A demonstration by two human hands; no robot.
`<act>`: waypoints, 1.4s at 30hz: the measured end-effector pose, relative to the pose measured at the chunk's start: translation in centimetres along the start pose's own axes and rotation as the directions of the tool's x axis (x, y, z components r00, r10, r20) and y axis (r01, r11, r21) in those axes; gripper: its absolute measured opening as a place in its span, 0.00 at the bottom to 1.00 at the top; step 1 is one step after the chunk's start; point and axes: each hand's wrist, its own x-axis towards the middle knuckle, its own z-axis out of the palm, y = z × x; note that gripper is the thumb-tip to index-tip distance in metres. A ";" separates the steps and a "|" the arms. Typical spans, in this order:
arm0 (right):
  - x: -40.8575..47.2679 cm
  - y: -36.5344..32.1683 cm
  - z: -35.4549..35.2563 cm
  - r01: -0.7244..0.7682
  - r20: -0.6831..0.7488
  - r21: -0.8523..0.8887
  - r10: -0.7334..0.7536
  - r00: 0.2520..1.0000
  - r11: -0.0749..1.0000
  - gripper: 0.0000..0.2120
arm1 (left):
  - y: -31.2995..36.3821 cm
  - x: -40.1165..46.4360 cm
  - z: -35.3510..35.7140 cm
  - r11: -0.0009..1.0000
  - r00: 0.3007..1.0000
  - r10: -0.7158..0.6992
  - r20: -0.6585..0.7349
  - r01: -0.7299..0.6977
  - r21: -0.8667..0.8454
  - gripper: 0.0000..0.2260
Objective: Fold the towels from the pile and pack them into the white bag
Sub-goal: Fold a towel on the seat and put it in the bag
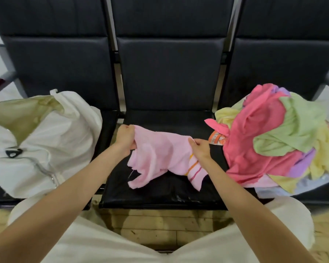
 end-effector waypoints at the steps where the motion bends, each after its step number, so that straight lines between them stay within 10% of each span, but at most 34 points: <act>1: 0.0 0.5 0.3 -0.015 0.014 -0.046 0.016 1.000 0.999 0.22 | -0.8 0.2 0.5 0.994 0.996 -0.078 0.041 0.081 -0.068 0.12; 7: -1.2 4.9 0.2 -0.073 0.273 -0.420 0.203 0.940 0.905 0.11 | -4.4 0.4 2.1 0.950 0.956 -0.260 0.135 0.278 -0.142 0.13; 12: -2.4 7.9 -0.8 -0.075 0.194 -0.658 0.265 0.945 0.750 0.12 | -5.0 1.2 2.6 0.957 0.957 -0.261 0.128 0.273 -0.094 0.08; 16: -2.6 8.2 -1.1 -0.018 0.131 -0.775 0.188 0.973 0.631 0.12 | -7.2 2.5 1.3 0.931 0.972 -0.010 0.235 -0.077 0.356 0.08; 19: -2.8 7.9 -0.7 0.003 0.081 -0.814 0.110 0.991 0.580 0.14 | -9.7 3.2 -0.9 0.595 0.915 0.118 0.386 -0.377 0.710 0.11; 29: -4.8 6.1 0.1 -0.063 -0.117 -0.327 0.026 0.993 0.943 0.11 | -12.3 2.2 -1.6 0.463 0.892 0.084 0.445 -0.431 0.775 0.06; 34: -5.9 4.8 0.5 0.088 -0.054 -0.231 -0.103 0.993 0.969 0.05 | -10.0 -0.4 1.1 0.605 0.902 0.155 0.403 -0.409 0.683 0.06; 38: -7.1 5.5 0.3 0.120 0.076 -0.307 -0.101 0.992 0.944 0.09 | -8.1 -4.9 3.3 0.948 0.846 -0.108 0.523 -0.071 0.311 0.08; 42: -9.3 6.1 -0.6 0.111 0.158 -0.254 -0.072 0.985 0.961 0.10 | -8.9 -7.1 4.5 0.951 0.749 -0.280 0.600 0.131 0.281 0.05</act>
